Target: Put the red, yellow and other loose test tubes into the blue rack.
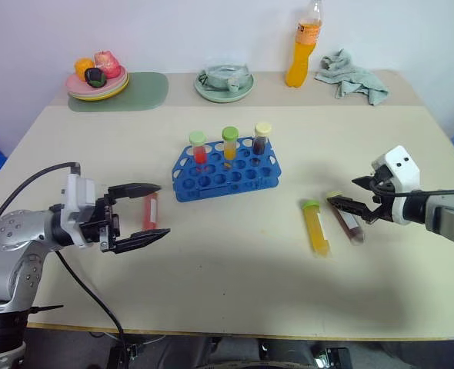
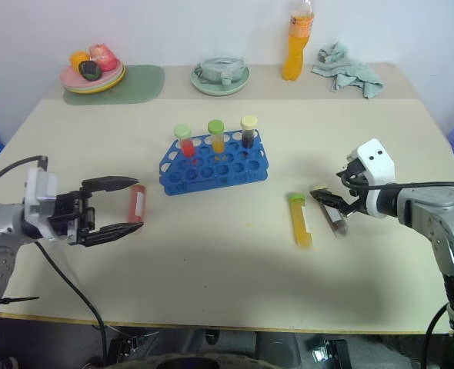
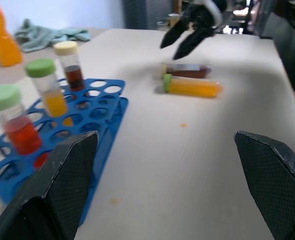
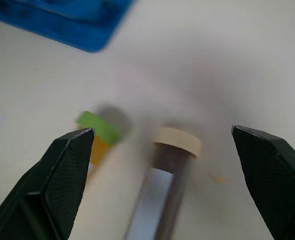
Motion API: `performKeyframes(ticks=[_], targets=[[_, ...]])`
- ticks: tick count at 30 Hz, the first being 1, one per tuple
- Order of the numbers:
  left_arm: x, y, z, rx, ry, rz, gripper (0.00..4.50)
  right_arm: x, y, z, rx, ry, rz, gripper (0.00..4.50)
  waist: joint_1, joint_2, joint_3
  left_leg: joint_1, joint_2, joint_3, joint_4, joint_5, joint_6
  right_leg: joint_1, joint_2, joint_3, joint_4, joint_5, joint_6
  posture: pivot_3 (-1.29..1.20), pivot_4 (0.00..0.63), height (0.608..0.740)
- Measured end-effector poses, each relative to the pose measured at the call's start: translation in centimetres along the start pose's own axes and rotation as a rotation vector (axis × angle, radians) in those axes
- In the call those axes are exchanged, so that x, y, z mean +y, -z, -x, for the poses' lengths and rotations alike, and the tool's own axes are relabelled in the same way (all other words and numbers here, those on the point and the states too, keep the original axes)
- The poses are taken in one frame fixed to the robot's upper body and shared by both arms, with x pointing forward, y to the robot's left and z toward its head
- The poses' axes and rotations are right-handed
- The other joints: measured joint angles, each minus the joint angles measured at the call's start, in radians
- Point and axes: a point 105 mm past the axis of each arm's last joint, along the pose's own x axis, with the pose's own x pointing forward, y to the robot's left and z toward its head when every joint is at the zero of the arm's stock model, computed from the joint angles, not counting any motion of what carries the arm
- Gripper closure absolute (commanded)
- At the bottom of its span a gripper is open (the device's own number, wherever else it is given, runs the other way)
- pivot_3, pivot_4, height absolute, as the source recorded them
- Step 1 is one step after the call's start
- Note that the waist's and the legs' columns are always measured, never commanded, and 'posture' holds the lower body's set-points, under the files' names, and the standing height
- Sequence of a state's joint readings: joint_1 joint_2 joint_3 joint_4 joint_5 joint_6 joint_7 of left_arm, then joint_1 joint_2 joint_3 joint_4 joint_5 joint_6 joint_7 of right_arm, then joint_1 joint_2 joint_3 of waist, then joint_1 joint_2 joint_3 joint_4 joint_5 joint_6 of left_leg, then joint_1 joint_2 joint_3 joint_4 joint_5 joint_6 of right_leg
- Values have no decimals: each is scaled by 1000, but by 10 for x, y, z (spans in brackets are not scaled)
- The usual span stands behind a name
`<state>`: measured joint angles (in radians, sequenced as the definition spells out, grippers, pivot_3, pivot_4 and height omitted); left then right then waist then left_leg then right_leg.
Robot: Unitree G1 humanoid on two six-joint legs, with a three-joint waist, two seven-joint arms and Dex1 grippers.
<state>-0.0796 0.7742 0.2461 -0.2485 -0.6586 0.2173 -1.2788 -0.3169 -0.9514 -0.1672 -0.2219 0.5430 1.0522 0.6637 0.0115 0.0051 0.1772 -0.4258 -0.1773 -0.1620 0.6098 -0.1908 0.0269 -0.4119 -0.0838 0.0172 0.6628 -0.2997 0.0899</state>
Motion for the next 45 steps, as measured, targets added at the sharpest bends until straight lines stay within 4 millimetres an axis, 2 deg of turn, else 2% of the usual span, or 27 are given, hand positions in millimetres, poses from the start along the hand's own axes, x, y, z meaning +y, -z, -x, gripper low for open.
performKeyframes(ticks=[6, 11, 24, 27, 29, 30, 33, 41, 43, 45], targets=[[-2, 2, -2, 8, 2, 9, 67, -6, 21, -5, 152, 18, -75, 0, 1, 0, 0, 0, 0, 0, 1, 0, 1, 0, 0, 0, 0, 0, 1, 0, 150, 740], [-8, 3, -5, 19, -3, 24, 67, -19, 21, -1, 198, 68, -93, 0, 1, 0, 0, 0, 0, 1, 2, 0, 0, 0, 0, 0, 0, 1, 2, 0, 150, 740], [-18, 6, -9, 30, -8, 71, 67, -20, 29, -8, 304, 69, -152, 0, 1, 0, 0, 0, 0, 1, 2, -1, 0, 1, 0, 0, 0, 1, 2, 0, 150, 740], [-20, 6, -9, 28, -8, 80, 0, -21, 27, -10, 311, 66, -151, 813, -1, 0, 0, 0, 0, 1, 2, -1, -1, 1, 0, 0, 0, 1, 2, 0, 150, 740], [-22, 5, -10, 25, -6, 77, 0, -19, 27, -11, 316, 56, -149, 1756, 0, 0, 0, 0, 0, 1, 2, -1, -1, 1, 0, 0, 0, 1, 2, 0, 150, 740], [-23, 4, -11, 24, -5, 76, 0, -18, 27, -12, 320, 49, -145, 2410, 0, 0, 0, 0, 0, 1, 2, -1, -1, 1, 0, 0, 0, 1, 2, 0, 150, 740], [-25, 6, -10, 26, -4, 84, 0, -17, 28, -13, 327, 41, -140, 3644, 1, -1, 0, 0, 0, 1, 2, -1, 0, 1, 0, 0, 0, 1, 2, 0, 150, 740], [-25, 6, -10, 27, -7, 85, 0, -10, 26, -15, 323, 19, -67, 3705, -1, -1, 0, 0, 0, 1, 2, -1, -1, 1, 0, 0, 0, 1, 2, 0, 150, 740], [-24, 6, -10, 27, -9, 85, 0, -4, 25, -14, 298, -7, -34, 3705, 0, -1, 0, 0, 0, 1, 1, -1, -1, 0, 0, 0, 0, 1, 2, 0, 150, 740], [-22, 6, -9, 25, -12, 84, 0, 10, 17, -12, 221, -92, 9, 3705, 1, 0, 0, -1, 0, 1, 1, -1, 0, -1, 0, 0, 0, 1, 2, 0, 150, 740]])
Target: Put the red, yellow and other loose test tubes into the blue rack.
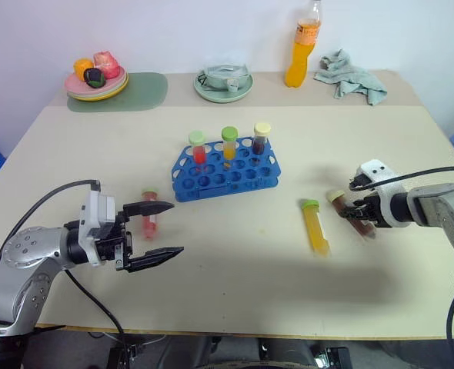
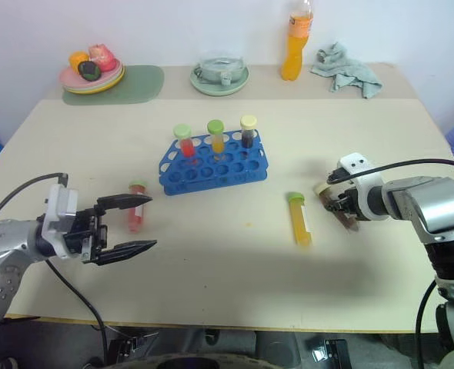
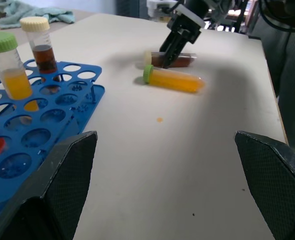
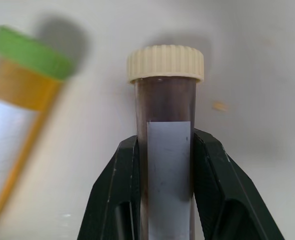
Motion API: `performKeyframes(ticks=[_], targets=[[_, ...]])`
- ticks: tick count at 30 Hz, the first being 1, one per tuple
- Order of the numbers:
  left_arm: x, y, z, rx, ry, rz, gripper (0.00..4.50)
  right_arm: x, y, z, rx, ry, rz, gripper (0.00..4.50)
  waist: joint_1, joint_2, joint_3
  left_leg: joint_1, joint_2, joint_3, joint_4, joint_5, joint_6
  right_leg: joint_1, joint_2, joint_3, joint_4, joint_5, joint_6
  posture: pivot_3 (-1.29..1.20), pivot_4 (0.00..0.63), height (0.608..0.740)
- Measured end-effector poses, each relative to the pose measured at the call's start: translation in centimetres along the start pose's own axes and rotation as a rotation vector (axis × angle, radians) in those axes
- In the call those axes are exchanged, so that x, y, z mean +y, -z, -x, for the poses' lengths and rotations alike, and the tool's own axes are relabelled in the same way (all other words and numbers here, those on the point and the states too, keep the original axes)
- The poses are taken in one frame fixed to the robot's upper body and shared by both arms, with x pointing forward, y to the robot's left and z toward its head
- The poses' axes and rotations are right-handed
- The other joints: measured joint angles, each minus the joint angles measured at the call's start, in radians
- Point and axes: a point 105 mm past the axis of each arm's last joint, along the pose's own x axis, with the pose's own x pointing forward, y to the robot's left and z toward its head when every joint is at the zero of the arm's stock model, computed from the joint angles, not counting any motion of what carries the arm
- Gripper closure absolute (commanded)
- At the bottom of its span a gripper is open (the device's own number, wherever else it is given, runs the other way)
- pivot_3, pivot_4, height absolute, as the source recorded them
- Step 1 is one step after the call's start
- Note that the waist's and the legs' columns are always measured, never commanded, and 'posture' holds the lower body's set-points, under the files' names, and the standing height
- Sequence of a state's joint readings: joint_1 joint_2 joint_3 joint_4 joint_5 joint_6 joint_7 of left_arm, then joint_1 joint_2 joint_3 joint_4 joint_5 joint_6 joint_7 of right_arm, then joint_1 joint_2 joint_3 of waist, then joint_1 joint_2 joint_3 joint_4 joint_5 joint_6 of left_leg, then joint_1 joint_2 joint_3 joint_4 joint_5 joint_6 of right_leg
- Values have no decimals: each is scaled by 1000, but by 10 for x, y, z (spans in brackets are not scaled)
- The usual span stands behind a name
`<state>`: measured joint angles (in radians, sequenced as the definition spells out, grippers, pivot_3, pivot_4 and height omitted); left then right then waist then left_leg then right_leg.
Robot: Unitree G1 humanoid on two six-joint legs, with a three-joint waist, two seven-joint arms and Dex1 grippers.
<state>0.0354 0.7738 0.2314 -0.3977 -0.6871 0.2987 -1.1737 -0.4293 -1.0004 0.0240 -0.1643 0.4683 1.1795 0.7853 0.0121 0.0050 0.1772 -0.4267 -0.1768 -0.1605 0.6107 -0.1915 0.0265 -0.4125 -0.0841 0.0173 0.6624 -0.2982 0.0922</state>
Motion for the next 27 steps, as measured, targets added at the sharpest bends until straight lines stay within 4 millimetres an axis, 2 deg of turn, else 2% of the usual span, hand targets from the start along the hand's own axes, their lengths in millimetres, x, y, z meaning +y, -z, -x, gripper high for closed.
performKeyframes(ticks=[3, 6, 10, 14, 18, 23, 27], targets=[[5, 0, 1, -3, -12, -4, 0, 28, -25, 12, -198, -150, 118, 3705, 0, 0, 0, 0, 0, 0, 0, 0, 0, 0, 0, 0, 0, 0, 1, 0, 150, 740], [14, -4, 2, -15, -31, -18, 0, 51, -59, 25, -483, -245, 186, 3705, -1, -1, 0, 1, 0, 0, 1, 0, 0, 2, 0, 0, 0, 1, 2, 0, 150, 740], [21, -4, 2, -31, -55, -26, 0, 62, -82, 19, -722, -231, 199, 3705, 0, -1, 0, 1, 0, 0, 2, 0, 0, 1, 0, 0, 0, 2, 2, 0, 150, 740], [30, 3, 1, -79, -130, -3, 0, 73, -96, -1, -940, -225, 196, 3705, -1, -1, 0, 1, 0, 0, 1, 0, 0, 1, 1, 0, 0, 3, 5, 0, 150, 740], [40, 3, -3, -156, -221, -4, 0, 78, -102, -26, -1081, -149, 162, 3705, -1, -1, 0, 2, 0, 0, 0, 2, -1, 1, 2, 0, 1, 8, 8, 0, 150, 740], [54, 3, 2, -210, -337, -25, 0, 93, -107, -58, -1151, -118, 163, 3705, -5, -1, 0, 6, 0, 0, 0, 3, -5, 1, 3, 1, 2, 10, 5, 0, 150, 740], [61, -1, 3, -240, -388, -37, 0, 91, -114, -72, -1193, -60, 163, 3705, -4, -1, 0, 13, 1, -1, -1, 3, -5, 5, 4, 2, 2, 10, 5, 0, 150, 740]])
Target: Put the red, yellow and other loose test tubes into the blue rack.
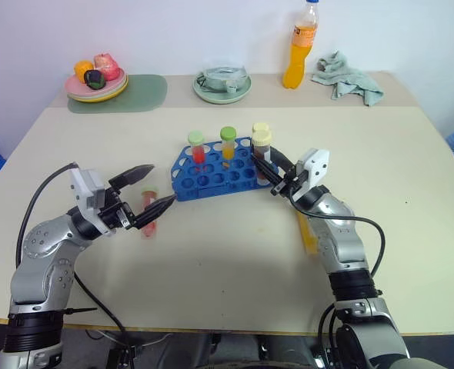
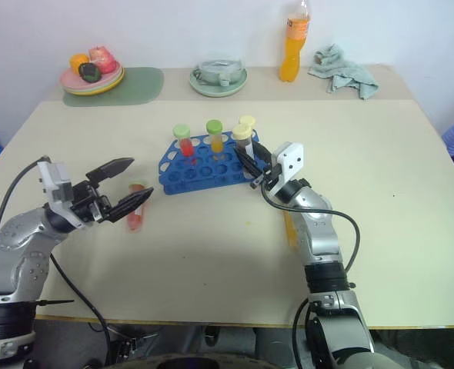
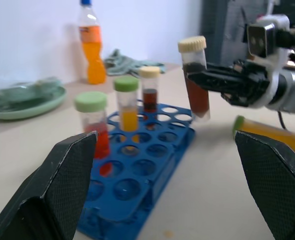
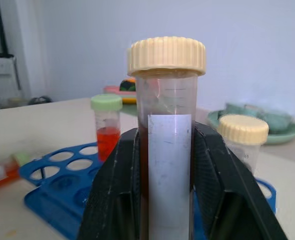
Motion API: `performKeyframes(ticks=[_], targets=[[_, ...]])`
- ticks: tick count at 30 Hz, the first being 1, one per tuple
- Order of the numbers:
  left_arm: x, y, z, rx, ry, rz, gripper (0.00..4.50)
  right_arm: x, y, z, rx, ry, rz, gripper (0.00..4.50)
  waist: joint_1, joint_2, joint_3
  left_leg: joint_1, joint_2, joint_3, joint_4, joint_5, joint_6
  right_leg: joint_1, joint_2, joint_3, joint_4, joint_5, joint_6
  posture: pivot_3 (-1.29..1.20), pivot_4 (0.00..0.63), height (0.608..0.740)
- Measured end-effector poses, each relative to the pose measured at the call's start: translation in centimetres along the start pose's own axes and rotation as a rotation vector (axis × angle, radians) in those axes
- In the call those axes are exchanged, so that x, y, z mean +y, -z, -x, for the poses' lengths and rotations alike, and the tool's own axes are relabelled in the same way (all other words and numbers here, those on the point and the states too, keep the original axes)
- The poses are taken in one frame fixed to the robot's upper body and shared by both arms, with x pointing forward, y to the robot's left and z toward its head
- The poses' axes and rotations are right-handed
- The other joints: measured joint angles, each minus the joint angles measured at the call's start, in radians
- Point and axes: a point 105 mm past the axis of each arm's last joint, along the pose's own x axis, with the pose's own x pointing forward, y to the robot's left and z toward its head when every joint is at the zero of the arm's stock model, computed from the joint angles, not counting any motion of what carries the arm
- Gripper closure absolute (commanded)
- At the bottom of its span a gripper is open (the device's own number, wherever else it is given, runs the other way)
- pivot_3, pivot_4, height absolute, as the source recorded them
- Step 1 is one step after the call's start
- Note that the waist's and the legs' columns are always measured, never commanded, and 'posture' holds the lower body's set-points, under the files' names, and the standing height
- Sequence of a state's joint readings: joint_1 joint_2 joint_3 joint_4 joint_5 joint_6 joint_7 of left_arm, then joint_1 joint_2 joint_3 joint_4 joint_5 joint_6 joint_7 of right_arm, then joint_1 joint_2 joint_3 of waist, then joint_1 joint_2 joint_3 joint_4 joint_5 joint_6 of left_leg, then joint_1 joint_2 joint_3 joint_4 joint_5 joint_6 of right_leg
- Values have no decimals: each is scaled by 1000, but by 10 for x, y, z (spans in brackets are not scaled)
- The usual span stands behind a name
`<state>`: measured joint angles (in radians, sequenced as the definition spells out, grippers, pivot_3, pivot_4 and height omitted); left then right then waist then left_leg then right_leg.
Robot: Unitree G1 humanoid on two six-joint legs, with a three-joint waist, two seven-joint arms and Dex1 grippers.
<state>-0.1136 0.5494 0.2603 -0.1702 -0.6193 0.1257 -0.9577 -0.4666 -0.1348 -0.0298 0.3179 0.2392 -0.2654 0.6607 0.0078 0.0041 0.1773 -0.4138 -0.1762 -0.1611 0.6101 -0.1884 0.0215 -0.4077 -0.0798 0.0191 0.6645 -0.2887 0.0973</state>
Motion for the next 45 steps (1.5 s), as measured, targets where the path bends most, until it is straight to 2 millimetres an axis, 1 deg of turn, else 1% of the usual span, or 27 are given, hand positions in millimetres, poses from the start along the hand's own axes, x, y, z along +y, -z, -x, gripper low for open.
performKeyframes(ticks=[2, 5, 10, 17, 19, 26, 39, 42, 45], targets=[[1, -2, -1, -3, -15, -6, 0, 0, 7, -3, -3, 21, 0, 3705, 0, 0, 0, 0, 0, 0, -1, 0, 0, 0, 0, 0, 0, 0, 0, 0, 150, 740], [-3, -12, -7, -17, -22, -32, 0, -6, 10, -11, -22, 54, 11, 3705, -3, 0, 0, 1, 0, 0, -1, 0, 0, 0, 0, 1, 0, 0, 0, 0, 150, 740], [-6, -23, -14, -11, -32, -52, 0, -10, 14, -15, -35, 71, 16, 3705, -5, 0, 0, 4, 0, 0, -3, 0, -1, 1, 1, 2, 1, 0, 0, 0, 150, 740], [-10, -35, -22, -7, -49, -66, 0, -20, 15, -14, -45, 95, 7, 3705, -11, 0, 0, 4, 0, 0, -4, 0, -1, 1, 1, 2, 1, 0, 0, 0, 150, 740], [-11, -38, -24, -14, -46, -60, 0, -19, 15, -14, -49, 91, 1, 3705, -16, 0, 0, 4, 0, 0, -4, 0, -1, 1, 1, 2, 1, 0, 0, 0, 150, 740], [-4, -51, -37, -20, -58, -57, 0, -15, 14, -10, -61, 61, -12, 3705, -21, 0, 0, 4, 0, 0, -4, 0, -1, 1, 1, 3, 1, 0, 0, 0, 150, 740], [-1, -50, -38, -17, -85, -28, 0, -9, 17, -8, -55, 35, -11, 3705, -22, 0, 0, 5, 1, 0, -5, 1, -1, 1, 1, 3, 1, 0, 1, 0, 150, 740], [-2, -44, -31, -8, -86, -2, 0, -9, 18, -10, -58, 42, -12, 3705, -23, 0, 0, 5, 1, 0, -6, 1, -1, 1, 1, 3, 1, 0, 1, 0, 150, 740], [-11, -28, -15, 38, -67, 24, 0, -8, 23, -11, -43, 47, -26, 3705, -24, 0, -1, 6, 1, 1, -8, 1, -1, 1, 1, 4, 1, 0, 0, 0, 150, 740]])
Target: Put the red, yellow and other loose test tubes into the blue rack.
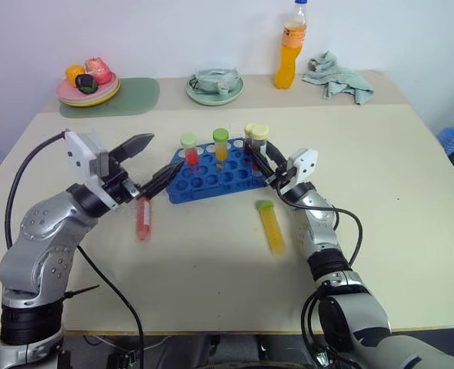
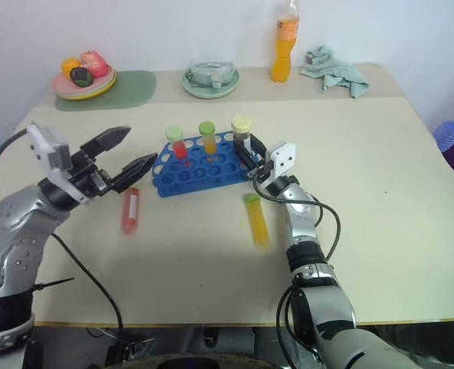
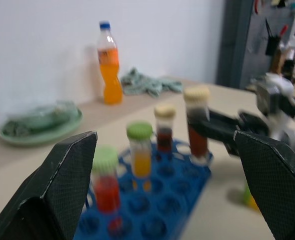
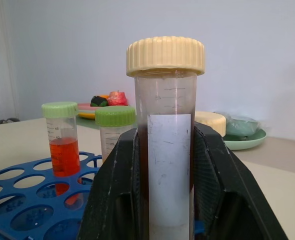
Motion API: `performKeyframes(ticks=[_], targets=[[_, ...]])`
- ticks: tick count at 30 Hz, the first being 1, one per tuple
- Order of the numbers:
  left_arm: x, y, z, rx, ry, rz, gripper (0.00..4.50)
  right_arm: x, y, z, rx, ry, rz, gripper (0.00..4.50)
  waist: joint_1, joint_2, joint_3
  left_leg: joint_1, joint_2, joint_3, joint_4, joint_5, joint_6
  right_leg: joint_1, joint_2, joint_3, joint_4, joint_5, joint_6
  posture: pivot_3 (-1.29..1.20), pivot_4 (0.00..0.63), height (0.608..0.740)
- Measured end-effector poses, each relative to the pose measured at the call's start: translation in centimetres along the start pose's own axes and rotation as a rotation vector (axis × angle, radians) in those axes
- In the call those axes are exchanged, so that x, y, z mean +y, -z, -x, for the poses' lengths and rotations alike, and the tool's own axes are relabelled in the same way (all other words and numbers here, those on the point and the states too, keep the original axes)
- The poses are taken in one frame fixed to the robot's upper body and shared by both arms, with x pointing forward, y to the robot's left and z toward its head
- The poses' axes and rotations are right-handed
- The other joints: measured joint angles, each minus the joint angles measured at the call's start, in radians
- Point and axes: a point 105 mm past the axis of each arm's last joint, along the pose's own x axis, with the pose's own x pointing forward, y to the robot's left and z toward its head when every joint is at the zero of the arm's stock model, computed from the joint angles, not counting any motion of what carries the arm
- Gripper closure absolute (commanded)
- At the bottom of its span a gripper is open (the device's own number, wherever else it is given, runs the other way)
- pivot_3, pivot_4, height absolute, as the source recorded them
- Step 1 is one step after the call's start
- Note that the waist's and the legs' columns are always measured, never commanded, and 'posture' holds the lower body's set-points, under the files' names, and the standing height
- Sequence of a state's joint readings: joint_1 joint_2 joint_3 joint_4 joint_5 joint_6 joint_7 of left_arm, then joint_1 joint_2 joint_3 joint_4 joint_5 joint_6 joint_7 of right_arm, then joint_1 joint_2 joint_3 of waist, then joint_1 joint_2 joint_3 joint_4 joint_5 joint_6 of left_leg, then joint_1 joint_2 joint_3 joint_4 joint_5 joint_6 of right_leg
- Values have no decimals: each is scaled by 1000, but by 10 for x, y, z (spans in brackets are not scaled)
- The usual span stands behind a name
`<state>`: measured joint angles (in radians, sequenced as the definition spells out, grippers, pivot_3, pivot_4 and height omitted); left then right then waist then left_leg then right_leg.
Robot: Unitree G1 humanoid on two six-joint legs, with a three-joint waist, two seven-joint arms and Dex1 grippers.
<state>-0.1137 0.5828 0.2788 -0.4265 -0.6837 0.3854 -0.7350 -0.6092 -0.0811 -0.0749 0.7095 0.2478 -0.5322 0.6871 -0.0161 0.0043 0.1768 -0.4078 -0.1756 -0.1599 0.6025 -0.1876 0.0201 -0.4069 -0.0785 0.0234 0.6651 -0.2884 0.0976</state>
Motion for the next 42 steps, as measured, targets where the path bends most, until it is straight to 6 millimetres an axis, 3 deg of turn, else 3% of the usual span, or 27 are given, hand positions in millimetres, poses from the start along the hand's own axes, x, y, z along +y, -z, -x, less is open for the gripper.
performKeyframes(ticks=[3, 14, 28, 36, 42], targets=[[-8, 19, 17, 60, 30, 12, 0, -2, 6, 3, 21, 14, -12, 3705, 2, 0, 0, 0, 0, 0, -3, 1, -1, -1, 0, 1, 0, 0, 0, 0, 150, 740], [-13, 52, 49, 143, 143, 73, 0, 0, 7, 3, 19, 16, -19, 3705, 2, 0, 0, 1, 0, 0, -6, 2, -3, -2, 0, 1, 0, -2, -4, 0, 150, 740], [-16, 62, 76, 142, 181, 66, 0, 0, 8, 4, 6, 15, -61, 3705, 2, 0, 0, 1, 1, 0, -7, 2, -3, -2, 0, 1, -1, -2, -5, 0, 150, 740], [-10, 69, 82, 140, 182, 74, 0, 0, 12, 8, 24, 13, -85, 40, 1, 0, 0, 1, 1, 0, -9, 2, -3, -3, 0, 1, -1, -3, -5, 0, 150, 740], [-3, 68, 80, 126, 183, 62, 0, -3, 12, 11, 35, 23, -31, 40, 2, 0, 0, 1, 1, 0, -9, 2, -3, -4, 0, 1, -1, -3, -5, 0, 150, 740]])
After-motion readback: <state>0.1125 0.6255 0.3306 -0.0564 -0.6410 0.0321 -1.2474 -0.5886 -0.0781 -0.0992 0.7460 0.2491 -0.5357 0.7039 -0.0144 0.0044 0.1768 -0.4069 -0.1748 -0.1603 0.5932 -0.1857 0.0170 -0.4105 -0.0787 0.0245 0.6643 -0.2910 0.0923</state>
